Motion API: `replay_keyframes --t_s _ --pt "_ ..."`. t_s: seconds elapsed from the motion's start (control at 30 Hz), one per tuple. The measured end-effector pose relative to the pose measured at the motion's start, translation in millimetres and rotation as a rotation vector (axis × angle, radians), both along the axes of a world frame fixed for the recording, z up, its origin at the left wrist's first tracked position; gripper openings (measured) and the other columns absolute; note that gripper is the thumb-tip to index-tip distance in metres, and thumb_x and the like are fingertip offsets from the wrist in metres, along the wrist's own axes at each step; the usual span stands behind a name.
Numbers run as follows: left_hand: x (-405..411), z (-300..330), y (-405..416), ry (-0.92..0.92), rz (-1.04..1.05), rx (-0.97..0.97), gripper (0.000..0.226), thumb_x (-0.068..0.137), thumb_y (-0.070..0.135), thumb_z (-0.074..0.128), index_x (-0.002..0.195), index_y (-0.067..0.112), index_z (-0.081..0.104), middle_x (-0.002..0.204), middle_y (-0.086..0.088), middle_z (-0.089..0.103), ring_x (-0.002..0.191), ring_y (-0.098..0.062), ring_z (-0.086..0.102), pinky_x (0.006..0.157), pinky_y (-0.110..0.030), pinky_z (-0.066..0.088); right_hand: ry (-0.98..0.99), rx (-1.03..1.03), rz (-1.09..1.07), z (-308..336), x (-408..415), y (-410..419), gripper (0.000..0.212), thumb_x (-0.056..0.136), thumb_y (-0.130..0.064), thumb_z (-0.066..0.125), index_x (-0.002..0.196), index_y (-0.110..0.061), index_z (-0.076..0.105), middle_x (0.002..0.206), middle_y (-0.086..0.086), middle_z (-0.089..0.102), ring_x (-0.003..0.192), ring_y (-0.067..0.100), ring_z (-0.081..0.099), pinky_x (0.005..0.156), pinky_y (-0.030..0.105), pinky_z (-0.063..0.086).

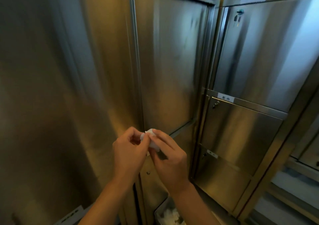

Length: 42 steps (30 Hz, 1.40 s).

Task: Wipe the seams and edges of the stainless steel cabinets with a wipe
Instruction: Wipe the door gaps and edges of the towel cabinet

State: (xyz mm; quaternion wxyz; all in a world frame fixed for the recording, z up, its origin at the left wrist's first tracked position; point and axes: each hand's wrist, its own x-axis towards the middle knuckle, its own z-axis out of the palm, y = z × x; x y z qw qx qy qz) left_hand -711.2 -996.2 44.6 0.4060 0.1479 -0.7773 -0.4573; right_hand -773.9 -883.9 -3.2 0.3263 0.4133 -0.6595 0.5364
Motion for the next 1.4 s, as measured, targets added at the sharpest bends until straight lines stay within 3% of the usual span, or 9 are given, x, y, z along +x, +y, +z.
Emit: replay_keyframes --t_s 0.27,0.37,0.53,0.7,0.87,0.97,1.2,1.33,1.4 --pt "-15.6 37.7 -12.1 0.017 -0.282 -0.020 0.013 0.099 0.029 0.066 0.092 0.029 0.077 0.082 0.015 0.073 0.084 -0.007 0.071 0.068 -0.017 0.056 -0.046 -0.043 -0.109 34.0 -23.9 1.3 0.032 0.089 -0.016 0.079 0.121 -0.013 0.075 0.125 -0.004 0.072 0.119 -0.001 0.065 0.096 0.017 0.055" --pt "-14.1 56.5 -29.3 -0.003 -0.365 -0.104 0.015 0.099 0.032 0.061 0.096 0.037 0.076 0.088 0.019 0.073 0.090 -0.004 0.071 0.075 -0.017 0.057 -0.085 -0.043 -0.117 47.3 -27.3 -7.0 0.028 0.093 -0.027 0.072 0.119 -0.016 0.077 0.123 -0.009 0.072 0.116 -0.003 0.065 0.090 0.020 0.059" --pt "-17.2 85.7 -63.0 -0.057 -0.403 -0.382 0.019 0.099 0.035 0.058 0.106 0.050 0.067 0.094 0.029 0.068 0.098 0.005 0.065 0.079 -0.013 0.055 -0.065 -0.036 -0.156 66.0 -41.6 -17.3 0.026 0.088 -0.013 0.079 0.114 -0.013 0.078 0.119 -0.003 0.075 0.114 0.003 0.068 0.085 0.031 0.063" --pt "-25.6 113.6 -98.5 -0.051 -0.208 -0.748 0.032 0.096 0.029 0.056 0.125 0.032 0.069 0.106 0.020 0.065 0.097 0.003 0.059 0.083 -0.013 0.044 -0.043 -0.045 -0.142 99.6 -58.7 -28.5 0.026 0.088 -0.009 0.079 0.114 -0.011 0.077 0.119 -0.002 0.075 0.113 0.002 0.068 0.087 0.030 0.063" --pt "-44.0 150.5 -119.4 0.016 -0.054 -1.081 0.033 0.093 0.020 0.060 0.123 0.021 0.073 0.118 0.001 0.072 0.114 -0.019 0.064 0.100 -0.035 0.051 0.039 -0.075 -0.108 151.2 -86.9 -43.7 0.028 0.087 -0.007 0.080 0.115 -0.011 0.076 0.119 -0.005 0.072 0.113 -0.002 0.067 0.089 0.016 0.057" --pt "-60.2 173.7 -129.0 0.010 0.052 -1.247 0.035 0.091 0.021 0.060 0.123 0.019 0.073 0.127 -0.004 0.069 0.128 -0.027 0.060 0.116 -0.050 0.041 0.083 -0.139 -0.072 189.2 -109.0 -58.8 0.027 0.087 -0.007 0.080 0.113 -0.013 0.075 0.117 -0.010 0.070 0.110 -0.007 0.065 0.087 0.010 0.054" --pt "-98.5 202.3 -158.8 -0.036 0.294 -1.362 0.041 0.091 0.021 0.068 0.131 0.017 0.068 0.149 -0.013 0.055 0.148 -0.035 0.040 0.124 -0.062 0.023 0.133 -0.282 0.000 283.4 -171.9 -107.9 0.022 0.088 -0.012 0.080 0.111 -0.012 0.079 0.108 -0.003 0.077 0.101 0.003 0.071 0.082 0.023 0.061" --pt "-115.7 192.7 -172.1 -0.140 0.448 -1.462 0.051 0.092 0.032 0.071 0.141 0.019 0.062 0.159 -0.013 0.045 0.154 -0.035 0.029 0.127 -0.059 0.016 0.116 -0.351 0.016 329.5 -209.3 -145.9 0.019 0.084 -0.014 0.081 0.103 -0.013 0.081 0.094 -0.004 0.078 0.086 0.002 0.071 0.074 0.009 0.052" --pt "-119.3 189.8 -174.8 -0.131 0.499 -1.482 0.051 0.094 0.035 0.068 0.143 0.021 0.061 0.162 -0.013 0.040 0.156 -0.035 0.026 0.127 -0.059 0.015 0.138 -0.357 0.023 342.6 -221.8 -164.0 0.015 0.083 -0.017 0.082 0.097 -0.013 0.081 0.088 -0.006 0.077 0.080 0.002 0.069 0.071 0.011 0.052"
